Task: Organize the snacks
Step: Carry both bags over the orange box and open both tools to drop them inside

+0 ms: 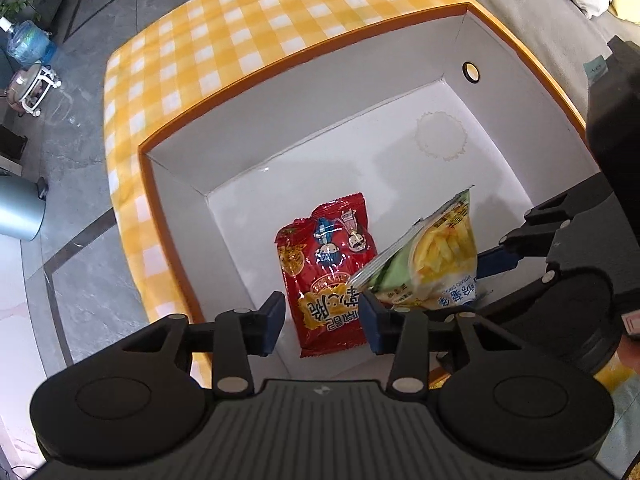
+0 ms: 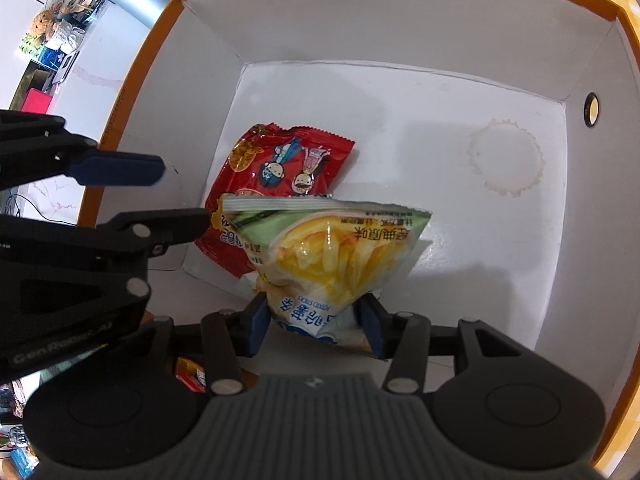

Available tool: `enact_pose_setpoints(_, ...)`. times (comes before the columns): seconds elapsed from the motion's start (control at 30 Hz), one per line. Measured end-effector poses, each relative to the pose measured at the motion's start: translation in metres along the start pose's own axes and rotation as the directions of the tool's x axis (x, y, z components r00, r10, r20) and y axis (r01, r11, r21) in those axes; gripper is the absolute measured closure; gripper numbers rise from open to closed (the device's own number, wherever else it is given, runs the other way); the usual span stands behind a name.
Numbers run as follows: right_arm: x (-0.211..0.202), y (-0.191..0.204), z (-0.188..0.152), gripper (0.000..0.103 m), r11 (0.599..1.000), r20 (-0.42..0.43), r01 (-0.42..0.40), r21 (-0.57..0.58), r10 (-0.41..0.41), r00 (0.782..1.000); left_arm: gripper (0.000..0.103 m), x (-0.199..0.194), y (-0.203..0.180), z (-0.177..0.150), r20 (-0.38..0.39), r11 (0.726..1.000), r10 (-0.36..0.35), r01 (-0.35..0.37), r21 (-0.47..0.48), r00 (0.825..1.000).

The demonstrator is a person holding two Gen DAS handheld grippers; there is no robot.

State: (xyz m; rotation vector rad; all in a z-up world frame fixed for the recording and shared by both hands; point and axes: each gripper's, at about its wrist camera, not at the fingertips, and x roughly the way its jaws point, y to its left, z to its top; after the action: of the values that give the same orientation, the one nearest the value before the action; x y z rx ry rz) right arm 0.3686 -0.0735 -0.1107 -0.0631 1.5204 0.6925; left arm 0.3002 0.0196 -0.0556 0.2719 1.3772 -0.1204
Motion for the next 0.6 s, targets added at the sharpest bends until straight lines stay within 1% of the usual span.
enact_pose_setpoints(0.1,-0.004,-0.002,-0.005,0.054,1.0,0.001,0.015,0.005,-0.015,1.0,0.05,-0.004,-0.001,-0.003,0.004,1.0,0.007,-0.007,0.017,1.0)
enact_pose_setpoints(0.17,-0.006,-0.002,-0.006,0.052,1.0,0.006,0.026,0.013,-0.026,1.0,0.048,-0.008,-0.002,-0.004,0.011,1.0,0.015,-0.015,0.027,1.0)
enact_pose_setpoints(0.23,-0.009,-0.002,-0.006,0.048,0.999,0.015,0.036,0.025,-0.036,0.999,0.048,-0.012,-0.001,-0.006,0.022,1.0,0.015,-0.015,0.021,1.0)
enact_pose_setpoints(0.43,-0.026,0.002,-0.014,0.035,0.998,0.066,0.059,0.023,-0.061,0.996,0.043,-0.032,0.0,-0.016,0.073,1.0,0.004,-0.005,0.001,0.997)
enact_pose_setpoints(0.53,-0.037,0.008,-0.02,0.032,0.995,0.103,0.095,0.002,-0.095,0.99,0.042,-0.04,-0.001,-0.022,0.094,1.0,0.001,-0.001,0.0,0.996)
enact_pose_setpoints(0.6,-0.044,0.012,-0.022,0.032,0.994,0.121,0.109,-0.005,-0.108,0.987,0.042,-0.047,-0.002,-0.026,0.107,1.0,0.007,-0.007,0.0,0.994)
